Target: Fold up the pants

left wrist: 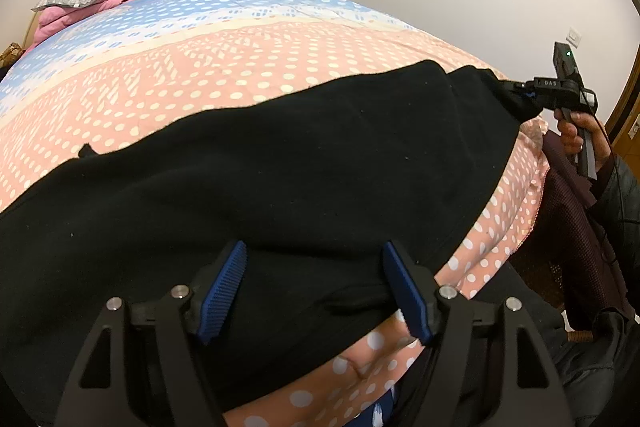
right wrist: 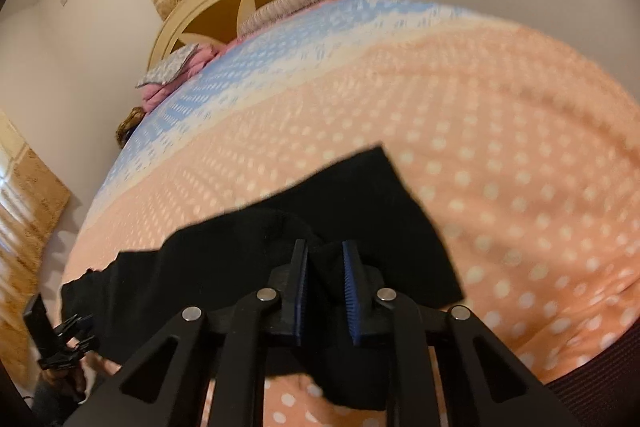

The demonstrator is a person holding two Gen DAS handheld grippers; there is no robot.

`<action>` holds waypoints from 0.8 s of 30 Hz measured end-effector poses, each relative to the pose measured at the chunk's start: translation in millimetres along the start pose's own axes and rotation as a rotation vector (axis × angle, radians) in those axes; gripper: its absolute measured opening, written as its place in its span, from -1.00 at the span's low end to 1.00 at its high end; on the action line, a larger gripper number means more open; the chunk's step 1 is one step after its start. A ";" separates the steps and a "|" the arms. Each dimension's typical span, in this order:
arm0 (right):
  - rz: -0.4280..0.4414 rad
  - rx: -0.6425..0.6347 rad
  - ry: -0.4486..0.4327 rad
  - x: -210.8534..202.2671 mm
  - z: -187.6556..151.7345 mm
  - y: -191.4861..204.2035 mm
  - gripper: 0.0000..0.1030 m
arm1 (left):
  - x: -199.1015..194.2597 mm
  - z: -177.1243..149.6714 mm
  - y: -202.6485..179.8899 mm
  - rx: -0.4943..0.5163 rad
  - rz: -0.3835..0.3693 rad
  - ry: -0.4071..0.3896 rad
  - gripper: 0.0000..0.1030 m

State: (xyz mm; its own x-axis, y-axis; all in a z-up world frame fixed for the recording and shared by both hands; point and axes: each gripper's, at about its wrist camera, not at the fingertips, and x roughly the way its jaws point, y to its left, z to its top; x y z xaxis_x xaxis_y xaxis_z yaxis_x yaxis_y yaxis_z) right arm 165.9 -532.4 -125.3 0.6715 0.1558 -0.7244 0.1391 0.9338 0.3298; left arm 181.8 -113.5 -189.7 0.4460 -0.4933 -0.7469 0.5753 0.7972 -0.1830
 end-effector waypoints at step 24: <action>-0.297 -0.162 -0.103 30.6 45.1 12.5 -0.70 | -2.7 -2.9 -4.3 -0.020 0.018 -0.038 0.58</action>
State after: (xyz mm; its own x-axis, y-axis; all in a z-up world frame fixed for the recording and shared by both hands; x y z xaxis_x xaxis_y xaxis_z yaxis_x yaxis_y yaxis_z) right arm 221.0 -530.5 -116.0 0.6903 -0.1558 -0.7066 0.2275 0.9738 0.0075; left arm 176.2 -114.6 -188.8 0.4823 -0.4913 -0.7252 0.5532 0.8127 -0.1827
